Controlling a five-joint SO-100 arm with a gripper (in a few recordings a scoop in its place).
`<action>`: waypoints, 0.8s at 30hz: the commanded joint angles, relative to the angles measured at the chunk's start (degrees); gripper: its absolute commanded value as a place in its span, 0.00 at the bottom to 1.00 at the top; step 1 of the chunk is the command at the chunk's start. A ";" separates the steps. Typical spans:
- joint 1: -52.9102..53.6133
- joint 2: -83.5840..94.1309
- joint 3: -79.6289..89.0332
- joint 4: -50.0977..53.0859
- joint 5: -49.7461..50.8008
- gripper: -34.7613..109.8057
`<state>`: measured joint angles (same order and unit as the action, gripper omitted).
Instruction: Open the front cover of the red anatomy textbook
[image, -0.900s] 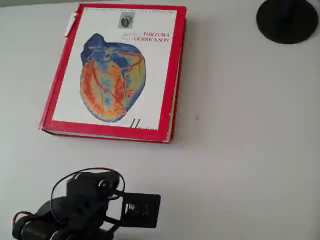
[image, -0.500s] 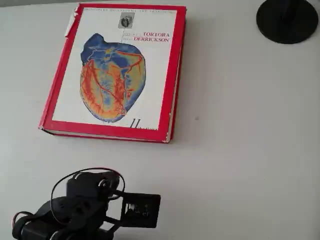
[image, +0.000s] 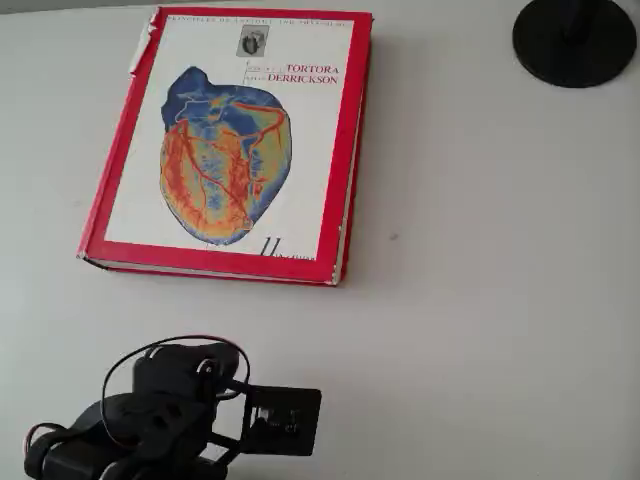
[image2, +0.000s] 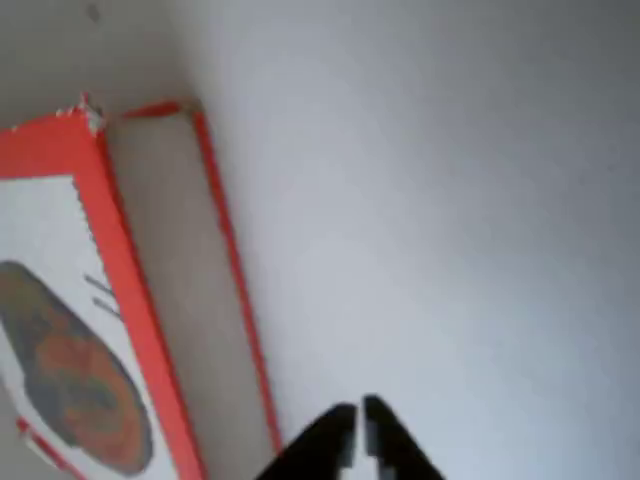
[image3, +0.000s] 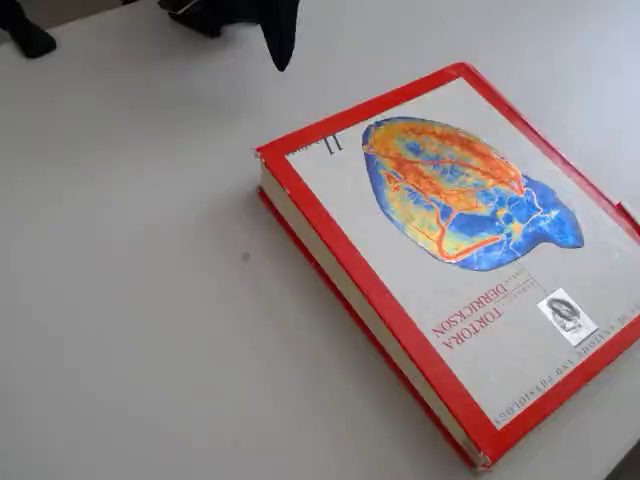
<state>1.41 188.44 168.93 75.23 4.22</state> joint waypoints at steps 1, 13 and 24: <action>0.53 0.09 1.05 0.09 0.35 0.24; 0.53 0.09 1.05 0.09 0.35 0.24; -1.76 0.09 1.05 0.09 -1.58 0.24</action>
<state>1.41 188.44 168.93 75.23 4.13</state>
